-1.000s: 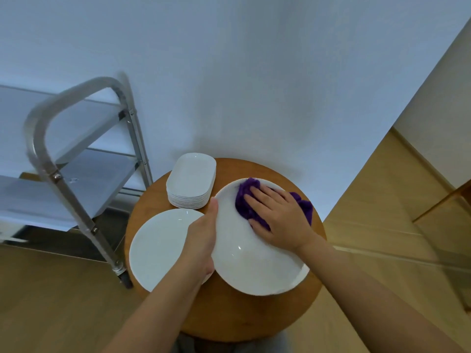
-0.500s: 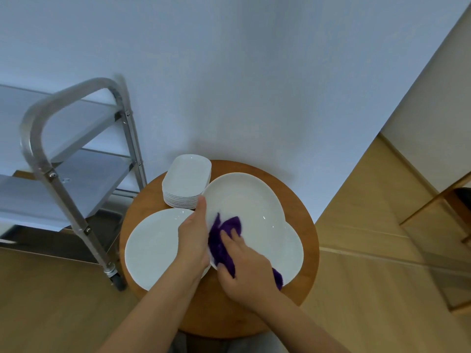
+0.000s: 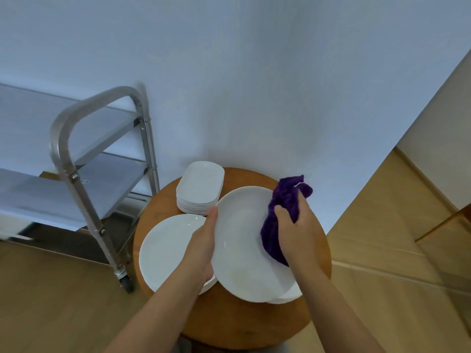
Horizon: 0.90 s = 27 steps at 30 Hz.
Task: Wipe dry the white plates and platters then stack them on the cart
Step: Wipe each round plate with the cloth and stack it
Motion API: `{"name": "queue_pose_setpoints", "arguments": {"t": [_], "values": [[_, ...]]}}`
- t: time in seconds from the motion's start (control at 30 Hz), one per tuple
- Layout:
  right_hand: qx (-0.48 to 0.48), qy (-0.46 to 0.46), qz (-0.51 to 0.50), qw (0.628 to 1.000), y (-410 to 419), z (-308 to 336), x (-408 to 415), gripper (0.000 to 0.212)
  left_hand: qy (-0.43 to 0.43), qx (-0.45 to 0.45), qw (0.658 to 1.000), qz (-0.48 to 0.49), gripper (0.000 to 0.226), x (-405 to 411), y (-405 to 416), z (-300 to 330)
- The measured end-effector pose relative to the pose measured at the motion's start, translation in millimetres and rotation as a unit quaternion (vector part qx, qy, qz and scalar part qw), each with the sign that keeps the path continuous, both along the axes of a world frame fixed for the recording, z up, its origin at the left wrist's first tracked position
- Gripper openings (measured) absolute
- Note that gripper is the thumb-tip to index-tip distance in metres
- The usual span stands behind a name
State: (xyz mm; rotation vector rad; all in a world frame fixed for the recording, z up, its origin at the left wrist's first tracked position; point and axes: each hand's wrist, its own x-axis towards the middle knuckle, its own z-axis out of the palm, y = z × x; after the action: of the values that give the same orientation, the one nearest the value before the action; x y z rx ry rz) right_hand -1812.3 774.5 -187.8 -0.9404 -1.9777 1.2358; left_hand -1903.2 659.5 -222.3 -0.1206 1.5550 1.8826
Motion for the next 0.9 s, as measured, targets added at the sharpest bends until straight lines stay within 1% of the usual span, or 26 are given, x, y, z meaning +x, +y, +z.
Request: {"name": "queue_pose_setpoints", "arguments": {"t": [0.07,0.1,0.13,0.17,0.23,0.3,0.33,0.4,0.43,0.47,0.53,0.6,0.67,0.73,0.8,0.83,0.87,0.9], "values": [[0.063,-0.112,0.003,0.992,-0.2,-10.7,-13.3,0.070,0.017,-0.009,1.000,-0.013,0.030,5.9,3.9,3.2],[0.102,-0.171,-0.013,0.980,-2.0,-16.6,-19.3,0.076,0.030,-0.023,0.999,-0.016,0.030,9.3,5.3,4.5],[0.137,-0.204,-0.041,0.968,-4.3,-20.7,-24.6,0.078,0.044,-0.042,0.998,-0.017,0.031,12.4,6.8,5.7],[0.162,-0.210,-0.059,0.962,-7.2,-22.0,-30.0,0.078,0.056,-0.057,0.997,-0.016,0.033,14.3,7.4,6.5],[0.201,-0.197,-0.045,0.958,-16.0,-23.9,-39.6,0.073,0.067,-0.064,0.996,-0.013,0.040,16.7,8.6,6.6],[0.242,-0.173,0.009,0.955,-32.2,-26.2,-46.4,0.069,0.084,-0.043,0.995,-0.008,0.038,17.2,9.7,8.1],[0.256,-0.158,0.040,0.953,-41.0,-25.6,-48.3,0.065,0.085,-0.020,0.996,0.002,0.033,17.5,9.6,9.8],[0.270,-0.096,0.091,0.954,-54.6,-20.6,-48.0,0.046,0.067,0.048,0.996,0.033,0.027,16.6,5.7,14.4],[0.262,-0.066,0.113,0.956,-60.5,-16.6,-45.7,0.036,0.052,0.080,0.994,0.047,0.025,13.3,2.2,16.1],[0.243,-0.044,0.144,0.958,-65.1,-12.9,-42.3,0.031,0.033,0.109,0.992,0.059,0.026,8.6,-1.6,17.9],[0.195,-0.032,0.213,0.957,-69.2,-8.3,-34.6,0.035,0.005,0.135,0.988,0.071,0.033,-3.1,-7.7,22.2],[0.185,-0.034,0.262,0.946,-69.6,-9.6,-23.1,0.036,0.002,0.122,0.989,0.083,0.036,-13.5,-10.6,26.0],[0.207,-0.052,0.313,0.926,-61.4,-13.5,-8.0,0.033,0.017,0.090,0.992,0.085,0.038,-20.4,-12.0,27.9],[0.269,-0.084,0.357,0.891,-43.6,-16.8,7.8,0.038,0.027,0.081,0.994,0.061,0.043,-23.6,-15.1,27.2],[0.377,-0.100,0.345,0.854,-22.2,-21.1,20.5,0.040,0.040,0.090,0.995,0.026,0.043,-24.4,-18.5,25.7],[0.425,-0.095,0.311,0.845,-12.8,-23.8,23.2,0.042,0.037,0.094,0.995,0.009,0.041,-23.2,-19.4,25.9],[0.457,-0.091,0.262,0.845,-5.1,-25.7,22.9,0.043,0.032,0.098,0.995,-0.008,0.039,-20.2,-19.2,27.3],[0.466,-0.094,0.205,0.856,-0.1,-26.1,19.9,0.045,0.028,0.094,0.995,-0.023,0.037,-16.0,-17.9,28.8]]}}
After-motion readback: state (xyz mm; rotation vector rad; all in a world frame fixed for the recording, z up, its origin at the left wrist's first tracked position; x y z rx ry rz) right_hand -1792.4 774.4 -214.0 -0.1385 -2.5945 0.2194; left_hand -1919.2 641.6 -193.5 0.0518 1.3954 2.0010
